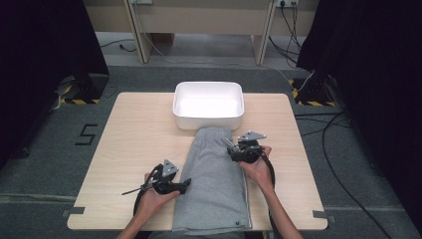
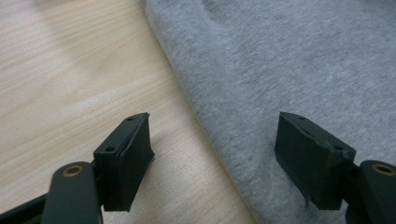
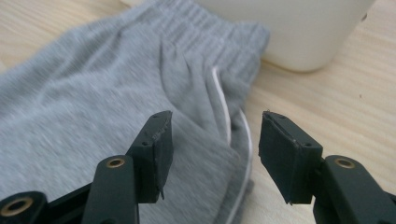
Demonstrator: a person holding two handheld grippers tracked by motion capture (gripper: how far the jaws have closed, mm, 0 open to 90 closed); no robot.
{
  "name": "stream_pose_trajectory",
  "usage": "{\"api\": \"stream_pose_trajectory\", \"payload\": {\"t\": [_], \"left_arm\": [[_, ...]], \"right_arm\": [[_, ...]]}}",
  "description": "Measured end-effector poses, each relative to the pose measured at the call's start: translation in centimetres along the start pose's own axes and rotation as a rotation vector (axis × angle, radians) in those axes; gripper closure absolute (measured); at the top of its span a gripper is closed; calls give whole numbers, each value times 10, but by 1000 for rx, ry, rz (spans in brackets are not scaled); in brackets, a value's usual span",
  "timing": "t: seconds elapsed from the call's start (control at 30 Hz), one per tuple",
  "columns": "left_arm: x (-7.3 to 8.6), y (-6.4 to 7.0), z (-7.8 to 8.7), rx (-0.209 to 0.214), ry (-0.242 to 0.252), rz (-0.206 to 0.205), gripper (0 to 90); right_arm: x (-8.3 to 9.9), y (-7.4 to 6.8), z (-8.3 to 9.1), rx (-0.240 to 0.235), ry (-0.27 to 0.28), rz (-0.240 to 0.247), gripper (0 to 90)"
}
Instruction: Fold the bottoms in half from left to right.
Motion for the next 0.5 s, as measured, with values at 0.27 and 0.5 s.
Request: {"api": "stream_pose_trajectory", "payload": {"t": [0.27,0.5], "left_arm": [[0,0,0,0,0,0,260],[0,0,0,3,0,0,260]], "right_arm": [[14,14,-14,35,-60,-31,472],[10,15,-8,-10,-19,-64,456]]}}
Point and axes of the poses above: each handheld gripper's, and its own axes: z roughly backward along the jaws, x roughly out of its underside, y roughly to its right, the point moved 2 cm from there along -z, roughly forward along the jaws, and after that the axes turned 2 degrees about -y, right-handed, at the moved point
